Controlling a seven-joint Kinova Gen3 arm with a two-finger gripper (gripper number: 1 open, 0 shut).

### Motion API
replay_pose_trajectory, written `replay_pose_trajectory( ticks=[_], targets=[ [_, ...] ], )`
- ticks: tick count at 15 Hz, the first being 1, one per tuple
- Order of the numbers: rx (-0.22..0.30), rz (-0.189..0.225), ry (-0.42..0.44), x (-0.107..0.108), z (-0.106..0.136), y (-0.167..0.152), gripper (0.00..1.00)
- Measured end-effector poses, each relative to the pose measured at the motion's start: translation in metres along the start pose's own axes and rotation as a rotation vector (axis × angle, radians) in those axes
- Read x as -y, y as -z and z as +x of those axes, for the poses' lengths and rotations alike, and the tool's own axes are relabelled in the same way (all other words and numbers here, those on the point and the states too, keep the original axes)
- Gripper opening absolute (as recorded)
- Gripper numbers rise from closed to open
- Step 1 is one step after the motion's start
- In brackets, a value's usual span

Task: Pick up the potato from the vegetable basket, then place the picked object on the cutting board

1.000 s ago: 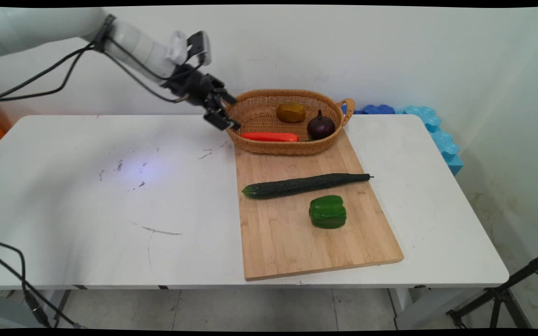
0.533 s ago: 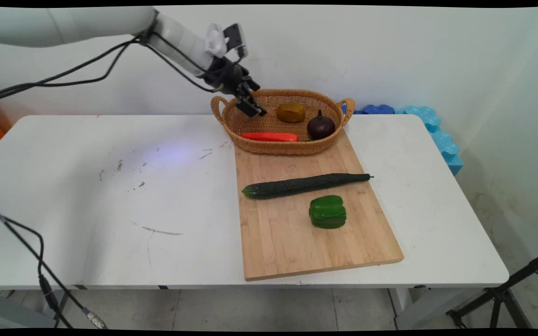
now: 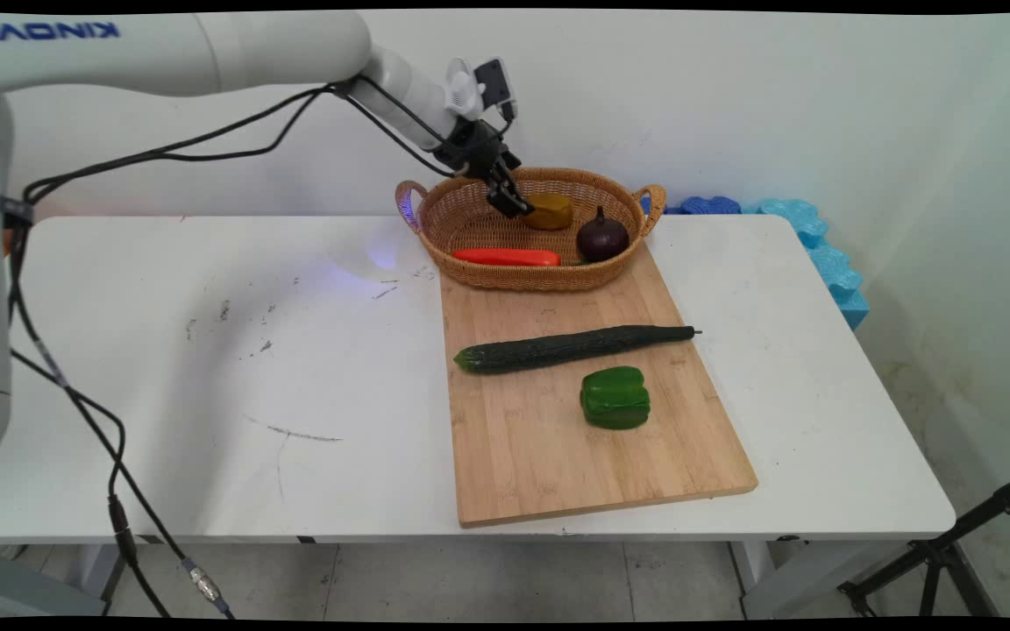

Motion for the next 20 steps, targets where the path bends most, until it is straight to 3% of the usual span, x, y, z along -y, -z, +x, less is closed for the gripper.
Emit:
replay_pose_trajectory(
  ticks=[8,16,17,20],
  targets=[
    [0.029,0.011,-0.032,0.002,0.007,-0.055,1.00],
    [0.044,0.005,-0.044,-0.002,0.011,-0.082,1.00],
    [0.046,0.006,-0.045,-0.002,0.011,-0.083,0.00],
    [0.049,0.006,-0.050,-0.003,0.012,-0.086,0.00]
  ],
)
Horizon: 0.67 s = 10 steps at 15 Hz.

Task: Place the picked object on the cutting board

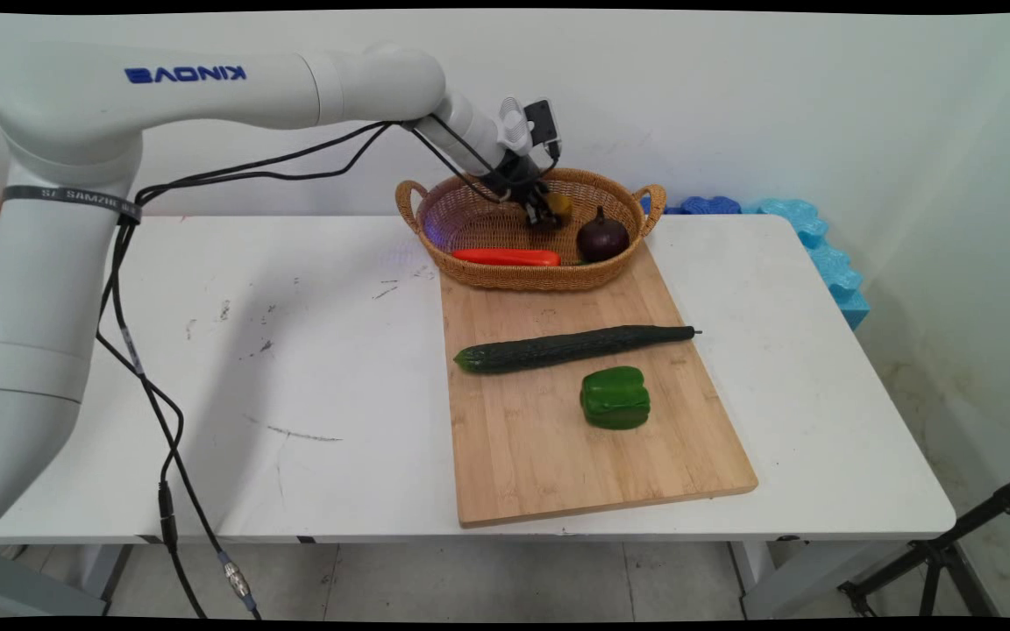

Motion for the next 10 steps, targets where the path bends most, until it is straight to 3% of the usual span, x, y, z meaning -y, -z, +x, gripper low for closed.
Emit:
replay_pose_trajectory(
  ticks=[10],
  targets=[
    [-0.014,0.018,0.019,0.001,0.000,0.029,0.00]
  ],
)
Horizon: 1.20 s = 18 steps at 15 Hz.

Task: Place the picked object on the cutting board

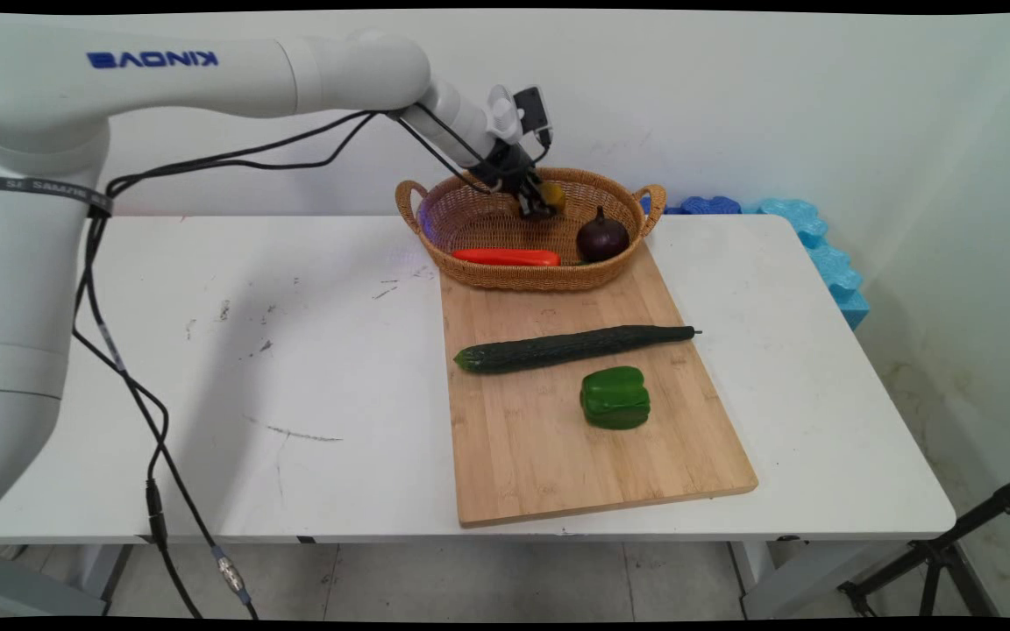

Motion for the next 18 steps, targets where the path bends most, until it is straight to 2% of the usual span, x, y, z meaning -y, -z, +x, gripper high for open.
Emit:
replay_pose_trajectory(
  ticks=[9,13,18],
  targets=[
    [-0.053,0.020,0.114,-0.011,0.003,0.080,0.00],
    [-0.064,0.008,0.148,-0.024,0.000,0.114,0.00],
    [-0.075,-0.042,0.173,-0.054,-0.005,0.160,0.00]
  ],
)
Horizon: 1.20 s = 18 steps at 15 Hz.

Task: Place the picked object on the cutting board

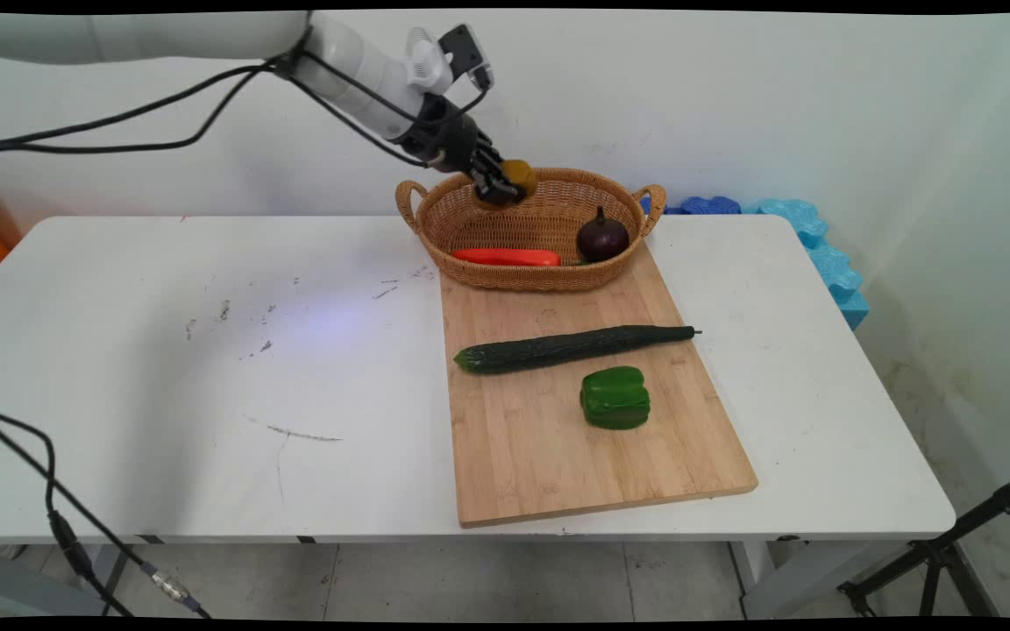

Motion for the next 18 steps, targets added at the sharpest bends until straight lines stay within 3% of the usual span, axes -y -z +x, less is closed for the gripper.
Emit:
replay_pose_trajectory(
  ticks=[10,13,18],
  targets=[
    [0.015,-0.178,0.016,-0.087,-0.018,0.056,0.00],
    [0.028,-0.235,0.014,-0.114,-0.027,0.062,0.00],
    [0.051,-0.290,-0.004,-0.144,-0.040,0.059,0.00]
  ],
)
